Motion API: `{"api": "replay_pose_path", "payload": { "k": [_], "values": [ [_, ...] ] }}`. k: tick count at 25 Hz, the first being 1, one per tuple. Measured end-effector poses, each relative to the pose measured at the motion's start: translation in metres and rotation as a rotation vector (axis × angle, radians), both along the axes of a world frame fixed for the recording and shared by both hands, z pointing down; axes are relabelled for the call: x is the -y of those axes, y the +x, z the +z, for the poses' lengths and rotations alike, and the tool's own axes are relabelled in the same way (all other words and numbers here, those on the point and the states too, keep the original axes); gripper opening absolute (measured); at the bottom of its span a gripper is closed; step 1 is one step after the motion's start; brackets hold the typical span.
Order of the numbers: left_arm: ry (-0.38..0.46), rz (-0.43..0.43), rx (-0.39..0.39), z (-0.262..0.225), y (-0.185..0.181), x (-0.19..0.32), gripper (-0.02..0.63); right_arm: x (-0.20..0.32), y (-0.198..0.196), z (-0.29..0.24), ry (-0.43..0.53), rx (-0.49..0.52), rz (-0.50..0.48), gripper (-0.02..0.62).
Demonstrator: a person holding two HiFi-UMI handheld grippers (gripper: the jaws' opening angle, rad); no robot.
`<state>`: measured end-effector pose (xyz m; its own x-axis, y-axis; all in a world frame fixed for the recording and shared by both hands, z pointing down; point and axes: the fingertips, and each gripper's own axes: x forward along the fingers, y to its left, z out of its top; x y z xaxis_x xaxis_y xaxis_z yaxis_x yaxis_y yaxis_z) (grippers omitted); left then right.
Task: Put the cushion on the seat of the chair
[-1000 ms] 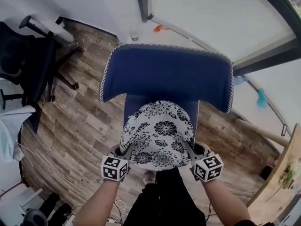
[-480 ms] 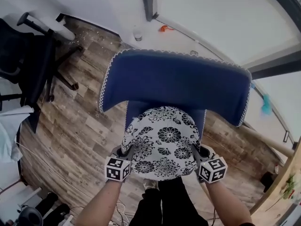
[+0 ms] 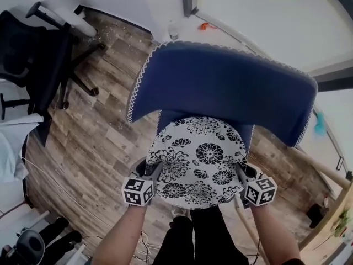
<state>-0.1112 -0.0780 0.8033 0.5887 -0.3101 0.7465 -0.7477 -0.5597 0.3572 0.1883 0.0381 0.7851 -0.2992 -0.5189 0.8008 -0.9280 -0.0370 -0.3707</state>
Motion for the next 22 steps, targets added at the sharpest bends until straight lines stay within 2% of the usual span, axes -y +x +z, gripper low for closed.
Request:
{"api": "replay_pose_path", "payload": {
  "k": [2, 4, 5, 9, 12, 17, 22],
  "values": [
    [0.033, -0.007, 0.003, -0.008, -0.002, 0.002, 0.19, -0.002, -0.002, 0.002, -0.002, 0.018, -0.007, 0.046],
    [0.055, -0.014, -0.002, -0.016, -0.004, 0.003, 0.19, -0.004, -0.003, 0.003, 0.0, 0.017, -0.017, 0.204],
    [0.062, -0.023, -0.005, -0.019, -0.007, 0.004, 0.19, -0.006, -0.002, 0.002, -0.005, 0.002, -0.023, 0.221],
    [0.095, -0.068, 0.036, -0.027, -0.028, 0.014, 0.19, -0.011, 0.006, -0.002, -0.027, -0.081, -0.021, 0.221],
    [0.126, -0.084, 0.039, -0.04, -0.033, 0.021, 0.19, -0.01, 0.014, -0.012, 0.009, -0.099, 0.011, 0.219],
    [0.199, -0.05, 0.003, -0.075, -0.023, 0.019, 0.19, -0.005, 0.011, -0.05, 0.145, -0.12, 0.035, 0.219],
    [0.244, 0.02, -0.057, -0.108, -0.001, 0.011, 0.19, 0.004, -0.013, -0.107, 0.312, -0.12, -0.007, 0.213]
  ]
}}
